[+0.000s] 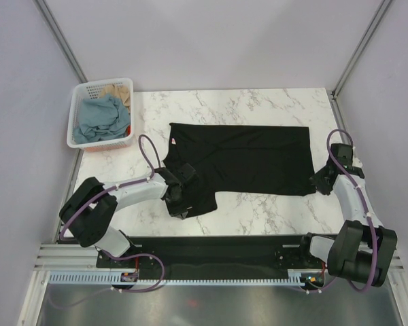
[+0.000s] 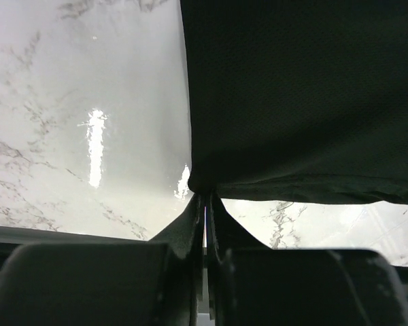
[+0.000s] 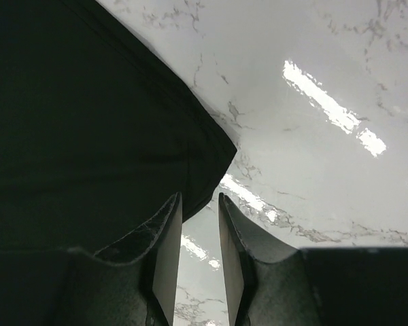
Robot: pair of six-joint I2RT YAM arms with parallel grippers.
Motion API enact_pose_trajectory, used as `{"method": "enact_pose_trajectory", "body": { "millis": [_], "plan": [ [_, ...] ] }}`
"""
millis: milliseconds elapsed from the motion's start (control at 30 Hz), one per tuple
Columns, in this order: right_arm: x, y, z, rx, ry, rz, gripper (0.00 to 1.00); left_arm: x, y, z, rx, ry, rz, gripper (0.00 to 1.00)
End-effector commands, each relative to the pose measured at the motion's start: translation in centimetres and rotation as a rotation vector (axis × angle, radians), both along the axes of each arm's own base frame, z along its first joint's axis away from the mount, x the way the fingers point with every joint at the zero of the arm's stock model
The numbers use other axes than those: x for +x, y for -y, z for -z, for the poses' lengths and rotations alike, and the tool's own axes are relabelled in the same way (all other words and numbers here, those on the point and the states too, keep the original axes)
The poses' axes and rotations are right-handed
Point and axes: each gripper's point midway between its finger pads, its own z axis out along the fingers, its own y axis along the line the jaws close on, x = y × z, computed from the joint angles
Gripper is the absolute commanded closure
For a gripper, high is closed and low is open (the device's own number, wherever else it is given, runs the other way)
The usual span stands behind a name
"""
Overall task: Fold and stack the t-shirts
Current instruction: Fold the tshirt
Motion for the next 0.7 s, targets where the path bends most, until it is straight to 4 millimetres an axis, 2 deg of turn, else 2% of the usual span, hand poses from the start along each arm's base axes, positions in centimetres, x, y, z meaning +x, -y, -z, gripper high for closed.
{"method": "enact_pose_trajectory", "body": {
  "millis": [0, 133, 367, 533, 667],
  "plan": [
    [-0.7, -1.4, 1.4, 0.077, -0.041, -0.018, 0.63, 2.0, -0.6, -0.8, 0.042, 0.108, 0.039, 0.98],
    [-1.5, -1.5, 2.7, 0.088, -0.084, 0.004, 0.61, 2.7, 0.0, -2.2, 0.004, 0.156, 0.055, 0.98],
    [-1.6, -0.4, 3.7, 0.054, -0.141, 0.037, 0.59, 2.5, 0.2, -3.0, -0.009, 0.185, 0.125, 0.98],
    [-0.5, -0.2, 4.2, 0.064, -0.114, 0.047, 0.59, 2.8, 0.0, -4.0, -0.022, 0.231, 0.142, 0.98],
    [-0.6, 0.9, 4.5, 0.010, -0.128, 0.071, 0.60, 2.8, -0.1, -4.6, -0.033, 0.254, 0.154, 0.98]
  ]
}}
